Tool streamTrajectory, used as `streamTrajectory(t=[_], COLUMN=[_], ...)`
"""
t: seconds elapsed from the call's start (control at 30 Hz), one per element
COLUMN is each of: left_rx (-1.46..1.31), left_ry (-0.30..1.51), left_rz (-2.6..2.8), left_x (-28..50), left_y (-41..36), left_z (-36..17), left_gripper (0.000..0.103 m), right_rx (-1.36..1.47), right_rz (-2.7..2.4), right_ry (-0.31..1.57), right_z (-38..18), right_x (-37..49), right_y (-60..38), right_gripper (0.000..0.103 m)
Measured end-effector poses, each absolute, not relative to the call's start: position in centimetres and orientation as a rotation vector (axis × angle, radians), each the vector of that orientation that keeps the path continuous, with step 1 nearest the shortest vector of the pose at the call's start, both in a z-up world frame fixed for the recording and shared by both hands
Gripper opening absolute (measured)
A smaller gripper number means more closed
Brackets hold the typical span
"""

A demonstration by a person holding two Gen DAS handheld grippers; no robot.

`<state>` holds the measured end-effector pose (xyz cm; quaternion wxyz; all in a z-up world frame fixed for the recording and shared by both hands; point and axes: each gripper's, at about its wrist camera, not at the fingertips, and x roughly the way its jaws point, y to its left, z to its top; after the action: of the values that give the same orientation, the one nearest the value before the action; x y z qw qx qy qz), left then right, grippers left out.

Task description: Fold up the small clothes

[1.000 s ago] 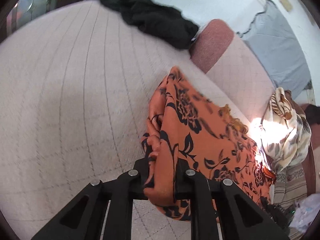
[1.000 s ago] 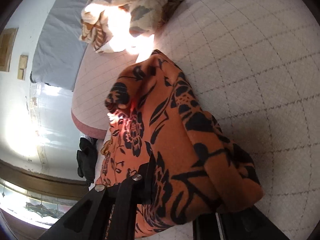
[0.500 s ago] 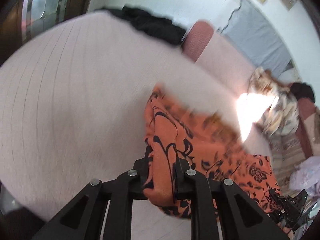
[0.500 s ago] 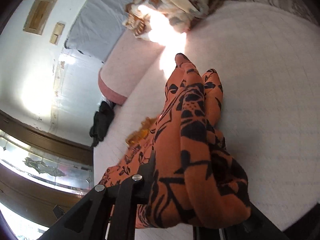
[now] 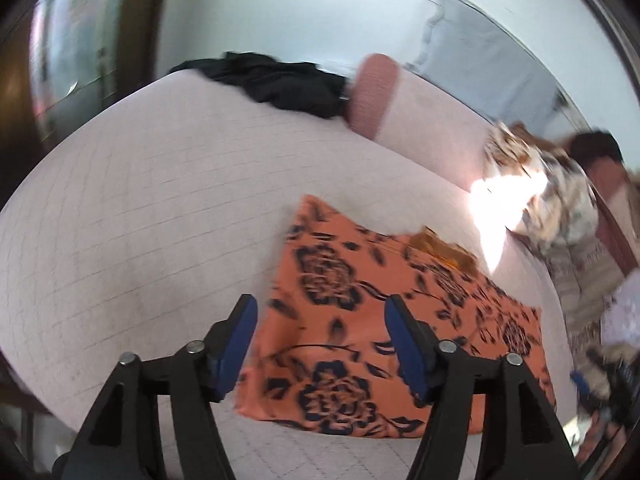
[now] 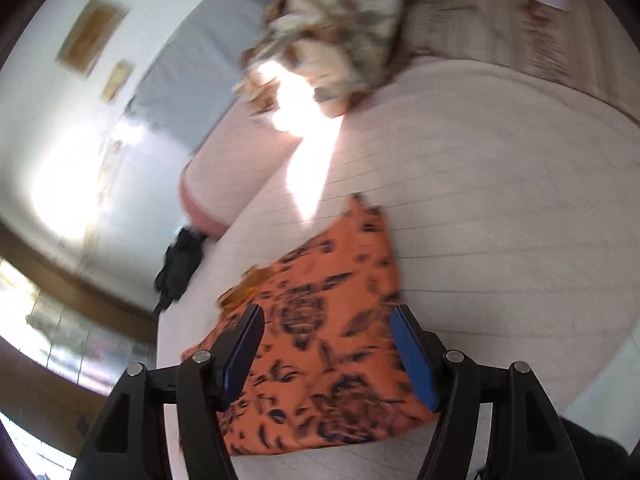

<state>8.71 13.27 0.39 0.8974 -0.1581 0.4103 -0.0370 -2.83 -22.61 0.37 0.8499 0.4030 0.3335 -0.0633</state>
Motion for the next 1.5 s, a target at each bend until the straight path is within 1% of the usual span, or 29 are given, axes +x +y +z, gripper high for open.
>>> streamTrajectory(t=[0.1, 0.17, 0.23, 0.27, 0.3, 0.33, 0.37, 0.4, 0.47, 0.5, 0.53, 0.6, 0.63, 0.67, 0.7, 0.73, 0.77, 0.83, 0.9, 0.93, 0.97, 1.0, 1.13, 1.23, 1.3, 1.37, 1.4, 1.43, 1.5], left_rx=[-0.229, -0.192, -0.127, -0.098, -0.095, -0.083, -0.073, -0.077, -0.124, -0.147, -0.156, -0.113, -0.069, -0.056, -0.053, -0.057, -0.074, -0.099, -0.08, -0.072, -0.067, -0.069, -0.15, -0.162, -0.153, -0.127, -0.08, -0.04, -0.08], left_ry=[0.896, 0.942, 1.037, 1.082, 1.05, 1.02, 1.031, 1.033, 0.987, 0.963, 0.954, 1.0, 1.055, 1.074, 1.044, 1.025, 0.995, 0.961, 1.012, 1.048, 1.033, 1.019, 0.964, 0.947, 0.983, 1.066, 1.05, 1.026, 1.004], left_rz=[-0.206, -0.197, -0.137, -0.087, -0.087, -0.09, -0.087, -0.081, -0.073, -0.084, -0.099, -0.107, -0.074, -0.068, -0.07, -0.066, -0.067, -0.092, -0.089, -0.083, -0.084, -0.082, -0.078, -0.08, -0.09, -0.086, -0.077, -0.081, -0.107], left_x=[10.7, 12.1, 14.4, 15.4, 15.7, 15.6, 15.6, 15.4, 14.7, 14.4, 14.4, 15.3, 16.1, 16.2, 15.9, 15.4, 14.9, 14.3, 14.9, 15.3, 15.1, 14.9, 12.6, 11.2, 10.7, 11.1, 11.0, 10.7, 9.9], left_y=[9.5, 8.3, 7.8, 8.1, 8.4, 8.6, 8.6, 8.7, 9.3, 9.5, 9.5, 8.7, 8.5, 8.4, 8.4, 8.5, 8.8, 9.1, 9.0, 8.5, 8.5, 8.6, 9.8, 9.6, 9.6, 9.4, 9.3, 9.1, 9.3], left_z=[-1.5, -3.2, -6.4, -8.0, -8.3, -7.9, -7.5, -7.0, -5.6, -5.1, -4.9, -6.0, -7.4, -8.0, -7.5, -6.8, -6.1, -5.6, -7.0, -7.6, -7.5, -7.1, -4.9, -4.4, -5.4, -7.6, -8.0, -7.8, -6.6], left_gripper=[0.07, 0.07, 0.07, 0.07, 0.071, 0.071, 0.071, 0.071, 0.071, 0.071, 0.073, 0.074, 0.074, 0.074, 0.074, 0.074, 0.074, 0.076, 0.077, 0.077, 0.077, 0.077, 0.077, 0.079, 0.081, 0.083, 0.083, 0.083, 0.083], right_rx=[0.842, 0.857, 0.858, 0.845, 0.906, 1.014, 1.101, 1.108, 0.999, 0.984, 0.961, 0.851, 0.854, 0.941, 1.071, 1.103, 1.053, 0.937, 0.842, 0.861, 0.932, 0.967, 0.819, 0.851, 0.845, 0.85, 0.901, 0.934, 0.948], right_rz=[0.096, 0.181, 0.191, 0.115, 0.093, 0.101, 0.07, 0.046, 0.034, 0.081, 0.138, 0.057, -0.005, -0.053, -0.076, -0.074, -0.047, 0.045, 0.025, -0.041, -0.062, -0.086, 0.017, 0.139, 0.15, 0.081, 0.072, 0.069, 0.057], right_ry=[0.811, 0.907, 0.993, 0.99, 0.965, 0.929, 0.899, 0.887, 0.872, 0.851, 0.84, 0.894, 0.939, 0.934, 0.871, 0.838, 0.824, 0.853, 0.938, 0.955, 0.919, 0.9, 0.86, 0.849, 0.885, 0.96, 0.958, 0.916, 0.9], right_z=[-0.7, -3.1, -6.0, -7.2, -8.3, -9.2, -9.4, -8.8, -6.4, -5.6, -5.3, -6.1, -7.7, -9.2, -9.5, -8.9, -7.7, -6.6, -8.1, -9.3, -9.6, -9.0, -4.3, -3.1, -3.9, -7.2, -8.3, -8.3, -6.7], right_x=[2.5, 6.1, 8.8, 9.8, 10.7, 11.2, 11.3, 11.3, 11.5, 11.2, 11.4, 12.4, 13.0, 12.8, 11.9, 11.4, 11.3, 12.4, 14.2, 14.3, 13.6, 13.2, 10.8, 7.0, 6.2, 5.6, 5.0, 4.7, 4.2], right_y=[-19.8, -18.9, -19.8, -21.3, -23.2, -25.1, -26.5, -26.9, -26.1, -25.4, -24.8, -24.7, -25.9, -27.4, -28.5, -28.8, -28.3, -26.5, -25.1, -25.8, -26.5, -26.4, -21.4, -17.6, -16.5, -17.4, -18.0, -18.4, -18.3], right_gripper=[0.076, 0.076, 0.076, 0.075, 0.071, 0.069, 0.069, 0.07, 0.073, 0.078, 0.08, 0.081, 0.08, 0.075, 0.074, 0.075, 0.077, 0.086, 0.086, 0.083, 0.083, 0.084, 0.085, 0.086, 0.087, 0.086, 0.083, 0.084, 0.085])
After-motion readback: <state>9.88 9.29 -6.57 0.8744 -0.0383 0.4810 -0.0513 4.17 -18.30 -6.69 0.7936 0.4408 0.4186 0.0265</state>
